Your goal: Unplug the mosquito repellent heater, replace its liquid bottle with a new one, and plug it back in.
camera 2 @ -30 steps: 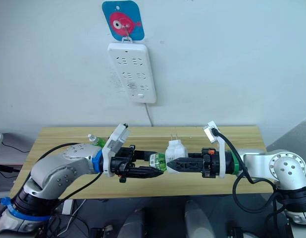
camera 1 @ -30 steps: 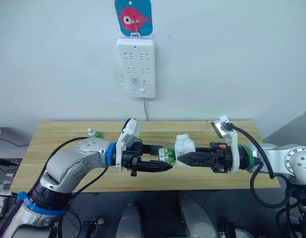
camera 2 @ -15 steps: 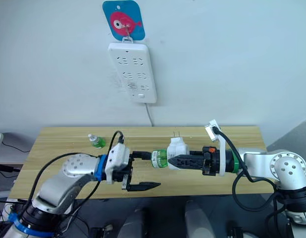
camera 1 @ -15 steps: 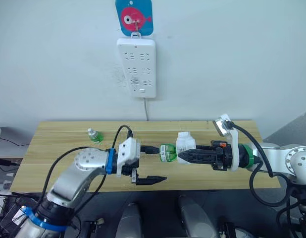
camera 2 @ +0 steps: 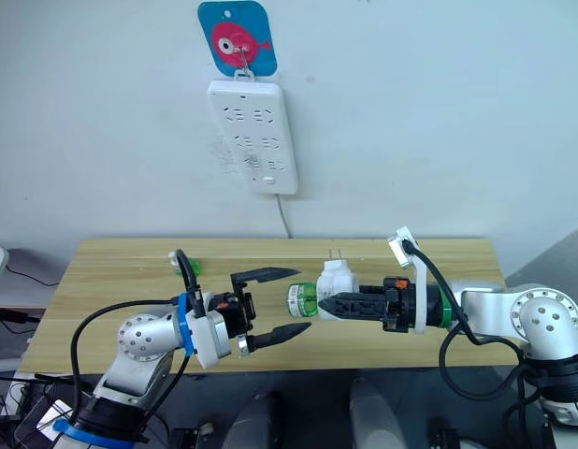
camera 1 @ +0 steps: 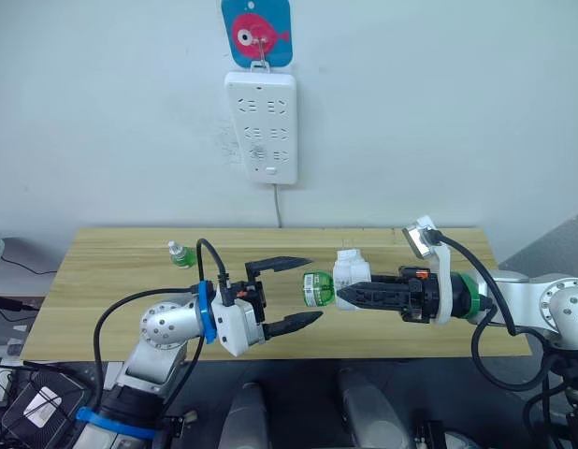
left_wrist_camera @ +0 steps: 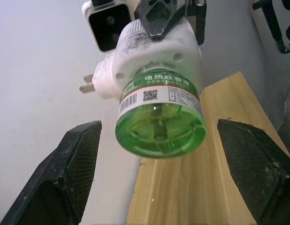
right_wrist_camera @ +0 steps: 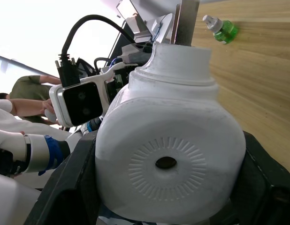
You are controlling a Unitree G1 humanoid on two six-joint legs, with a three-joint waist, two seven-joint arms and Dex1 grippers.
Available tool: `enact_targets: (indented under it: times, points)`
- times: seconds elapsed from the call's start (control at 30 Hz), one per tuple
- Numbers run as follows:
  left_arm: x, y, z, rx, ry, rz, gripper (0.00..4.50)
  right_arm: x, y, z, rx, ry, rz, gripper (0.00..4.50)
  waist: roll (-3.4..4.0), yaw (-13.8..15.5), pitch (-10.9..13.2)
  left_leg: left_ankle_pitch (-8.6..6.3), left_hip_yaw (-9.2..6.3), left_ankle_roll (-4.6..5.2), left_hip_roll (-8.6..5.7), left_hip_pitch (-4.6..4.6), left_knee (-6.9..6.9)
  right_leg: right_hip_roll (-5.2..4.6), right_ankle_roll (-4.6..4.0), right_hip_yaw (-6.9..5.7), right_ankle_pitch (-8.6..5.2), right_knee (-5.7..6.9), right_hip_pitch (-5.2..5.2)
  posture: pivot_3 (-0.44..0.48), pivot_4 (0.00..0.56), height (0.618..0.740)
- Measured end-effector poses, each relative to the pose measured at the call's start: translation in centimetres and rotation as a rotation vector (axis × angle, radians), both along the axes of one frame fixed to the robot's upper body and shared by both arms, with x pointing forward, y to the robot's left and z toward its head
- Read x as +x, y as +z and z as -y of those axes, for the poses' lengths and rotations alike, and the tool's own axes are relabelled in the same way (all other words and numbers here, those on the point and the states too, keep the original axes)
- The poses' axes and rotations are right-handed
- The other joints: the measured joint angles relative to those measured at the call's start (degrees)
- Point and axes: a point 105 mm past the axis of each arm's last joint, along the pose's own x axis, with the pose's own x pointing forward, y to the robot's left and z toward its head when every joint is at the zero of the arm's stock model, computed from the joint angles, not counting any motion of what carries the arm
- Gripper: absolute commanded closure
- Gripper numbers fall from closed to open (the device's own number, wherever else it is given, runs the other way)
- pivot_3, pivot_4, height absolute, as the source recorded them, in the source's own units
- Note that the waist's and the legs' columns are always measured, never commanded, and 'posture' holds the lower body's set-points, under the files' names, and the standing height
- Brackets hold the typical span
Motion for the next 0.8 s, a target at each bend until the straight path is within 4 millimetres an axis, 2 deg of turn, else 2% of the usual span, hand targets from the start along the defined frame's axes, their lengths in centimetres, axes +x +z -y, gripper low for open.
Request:
enact_targets:
  times: [0.07, 0.2, 0.23, 0.4, 0.47, 0.57, 0.6, 0.67, 0.8]
  points:
    - [0.2, 0.2, 0.2, -0.005, -0.005, 0.009, 0.94, 0.0, 0.0, 0.0, -0.003, -0.003, 0.0, 1.44, 0.0, -0.06, 0.0, 0.0, 0.0, 0.0, 0.0, 0.0, 0.0, 0.0, 0.01, 0.0, 0.01, 0.0, 0.0, -0.23, 0.246, 0.74]
    - [0.1, 0.1, 0.5, -0.007, -0.017, -0.017, 2.15, 0.1, 0.1, 0.1, 0.002, -0.013, 0.002, 1.44, 0.0, -0.27, 0.0, 0.0, -0.02, 0.0, 0.02, 0.01, -0.03, 0.02, 0.01, -0.02, 0.01, 0.0, 0.0, -0.235, 0.249, 0.74]
    - [0.1, 0.2, 0.5, -0.008, -0.019, -0.029, 2.28, 0.1, 0.1, 0.0, 0.002, -0.012, 0.003, 1.44, 0.0, -0.27, 0.0, 0.0, -0.03, 0.0, 0.02, 0.01, -0.03, 0.02, 0.01, -0.02, 0.01, 0.0, 0.0, -0.234, 0.25, 0.74]
    - [-0.7, 0.9, -0.1, 0.03, -0.049, -0.132, 2.28, -0.6, 0.5, -0.3, 0.018, 0.017, 0.008, 1.44, 0.0, -0.32, 0.0, 0.0, -0.04, 0.0, 0.04, 0.0, -0.03, 0.02, 0.05, -0.02, -0.02, 0.01, 0.0, -0.215, 0.253, 0.74]
    - [-1.1, 0.8, -0.2, 0.065, -0.059, -0.322, 2.28, -0.8, 0.2, -0.4, 0.014, 0.024, -0.001, 1.44, 0.0, -0.33, 0.01, 0.0, -0.1, 0.0, 0.05, 0.0, -0.03, 0.03, 0.23, -0.05, -0.12, 0.03, 0.0, -0.209, 0.252, 0.74]
    - [-1.3, 1.0, -0.5, 0.077, -0.086, -0.797, 2.28, -1.0, -0.2, -0.7, 0.01, 0.042, -0.019, 1.44, 0.02, -0.37, 0.03, 0.0, -0.21, 0.0, 0.06, 0.0, -0.02, 0.04, 0.24, -0.16, -0.14, 0.07, 0.0, -0.204, 0.254, 0.74]
    - [-1.4, 1.2, -0.6, 0.083, -0.101, -0.9, 2.28, -1.1, -0.2, -0.8, 0.012, 0.048, -0.021, 1.44, 0.05, -0.35, 0.04, 0.0, -0.2, 0.0, 0.05, 0.0, -0.02, 0.05, 0.25, -0.17, -0.14, 0.06, 0.0, -0.204, 0.254, 0.74]
    - [-1.2, 1.6, -0.6, 0.085, -0.123, -1.026, 2.28, -1.1, -0.1, -0.8, 0.018, 0.05, -0.018, 1.44, 0.06, -0.3, 0.06, 0.0, -0.14, 0.0, 0.02, 0.0, -0.01, 0.05, 0.25, -0.14, -0.15, 0.03, 0.0, -0.204, 0.254, 0.74]
    - [-0.9, 2.1, -0.5, 0.092, -0.132, -1.084, 2.28, -0.9, 0.2, -0.7, 0.032, 0.046, -0.014, 1.44, 0.05, -0.17, 0.06, 0.0, -0.14, 0.01, 0.04, 0.0, -0.06, 0.07, 0.24, -0.14, -0.14, 0.0, -0.02, -0.205, 0.254, 0.74]
